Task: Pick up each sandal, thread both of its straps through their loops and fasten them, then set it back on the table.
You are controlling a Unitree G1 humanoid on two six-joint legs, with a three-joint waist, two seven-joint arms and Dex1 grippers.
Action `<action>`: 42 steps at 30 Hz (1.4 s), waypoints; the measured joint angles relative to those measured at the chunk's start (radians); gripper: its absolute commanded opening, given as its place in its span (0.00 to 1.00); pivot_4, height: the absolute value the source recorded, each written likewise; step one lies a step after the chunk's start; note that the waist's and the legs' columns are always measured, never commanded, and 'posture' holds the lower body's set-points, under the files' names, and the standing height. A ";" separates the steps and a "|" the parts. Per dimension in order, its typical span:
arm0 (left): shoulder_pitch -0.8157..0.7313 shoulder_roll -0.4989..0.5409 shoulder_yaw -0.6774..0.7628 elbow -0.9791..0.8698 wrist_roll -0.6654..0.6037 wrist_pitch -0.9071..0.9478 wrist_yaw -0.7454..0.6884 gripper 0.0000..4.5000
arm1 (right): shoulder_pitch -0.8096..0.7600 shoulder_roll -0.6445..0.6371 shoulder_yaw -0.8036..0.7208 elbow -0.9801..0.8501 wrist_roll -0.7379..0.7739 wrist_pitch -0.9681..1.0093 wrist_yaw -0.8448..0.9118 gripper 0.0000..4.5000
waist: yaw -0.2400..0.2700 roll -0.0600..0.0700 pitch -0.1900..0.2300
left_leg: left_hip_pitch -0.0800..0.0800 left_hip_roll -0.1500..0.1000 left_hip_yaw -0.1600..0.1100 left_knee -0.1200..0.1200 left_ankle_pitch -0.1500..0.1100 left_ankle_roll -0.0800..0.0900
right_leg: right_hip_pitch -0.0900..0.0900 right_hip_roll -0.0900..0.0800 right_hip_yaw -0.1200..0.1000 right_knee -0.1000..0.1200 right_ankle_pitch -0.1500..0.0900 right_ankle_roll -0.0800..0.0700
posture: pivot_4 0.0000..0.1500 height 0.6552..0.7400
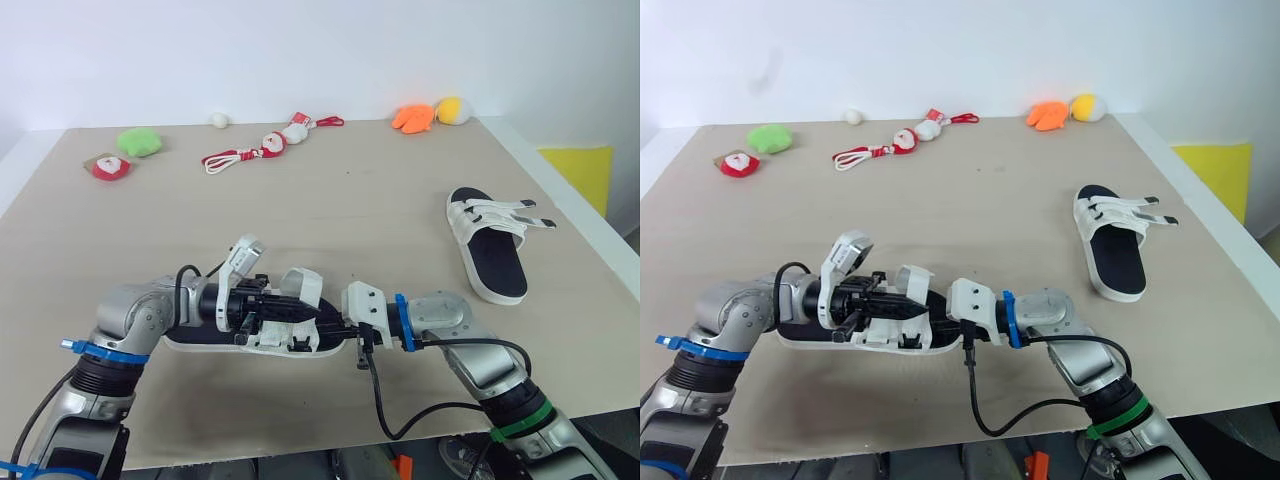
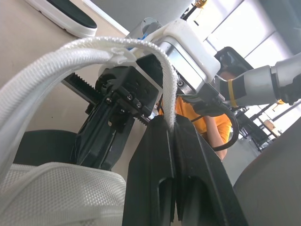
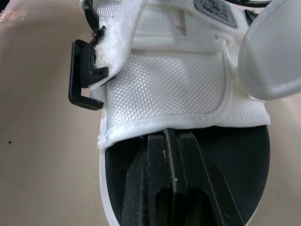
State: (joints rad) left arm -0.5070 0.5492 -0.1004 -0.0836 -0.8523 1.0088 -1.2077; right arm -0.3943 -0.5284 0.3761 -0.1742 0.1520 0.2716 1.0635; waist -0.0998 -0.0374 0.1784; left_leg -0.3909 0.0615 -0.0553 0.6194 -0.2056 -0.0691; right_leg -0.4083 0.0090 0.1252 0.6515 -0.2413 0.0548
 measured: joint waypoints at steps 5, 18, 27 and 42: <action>0.000 0.001 0.001 0.003 -0.005 0.002 0.001 0.01 | -0.001 0.000 0.000 0.000 0.000 0.000 0.000 0.00 | 0.000 0.000 0.000 | 0.000 0.000 0.000 0.000 0.000 0.000 | 0.000 0.000 0.000 0.000 0.000 0.000 | 1.00 1.00; 0.003 -0.025 -0.010 0.011 0.019 -0.027 0.001 0.01 | -0.005 0.000 0.001 0.007 0.000 -0.001 0.002 0.00 | 0.000 0.000 0.000 | 0.000 0.000 0.000 0.000 0.000 0.000 | 0.000 0.000 0.000 0.000 0.000 0.000 | 1.00 1.00; -0.025 -0.022 -0.027 0.069 0.048 -0.042 -0.045 0.01 | -0.008 0.000 0.002 0.011 0.000 -0.004 0.001 0.00 | 0.000 0.000 0.000 | 0.000 0.000 0.000 0.001 0.001 0.001 | 0.001 0.000 0.000 0.000 0.001 0.001 | 1.00 1.00; 0.056 0.024 -0.052 -0.053 0.062 -0.066 -0.055 0.01 | -0.009 0.000 0.006 0.010 0.000 -0.010 0.002 0.00 | 0.000 0.000 0.000 | 0.000 0.000 0.000 0.000 0.000 0.001 | 0.000 0.000 0.000 0.000 0.000 0.000 | 1.00 1.00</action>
State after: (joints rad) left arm -0.4506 0.5733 -0.1528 -0.1371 -0.7899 0.9424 -1.2622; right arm -0.4032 -0.5285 0.3819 -0.1647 0.1519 0.2616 1.0655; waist -0.1003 -0.0373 0.1784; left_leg -0.3910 0.0613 -0.0558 0.6193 -0.2052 -0.0685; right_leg -0.4080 0.0093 0.1255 0.6515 -0.2417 0.0543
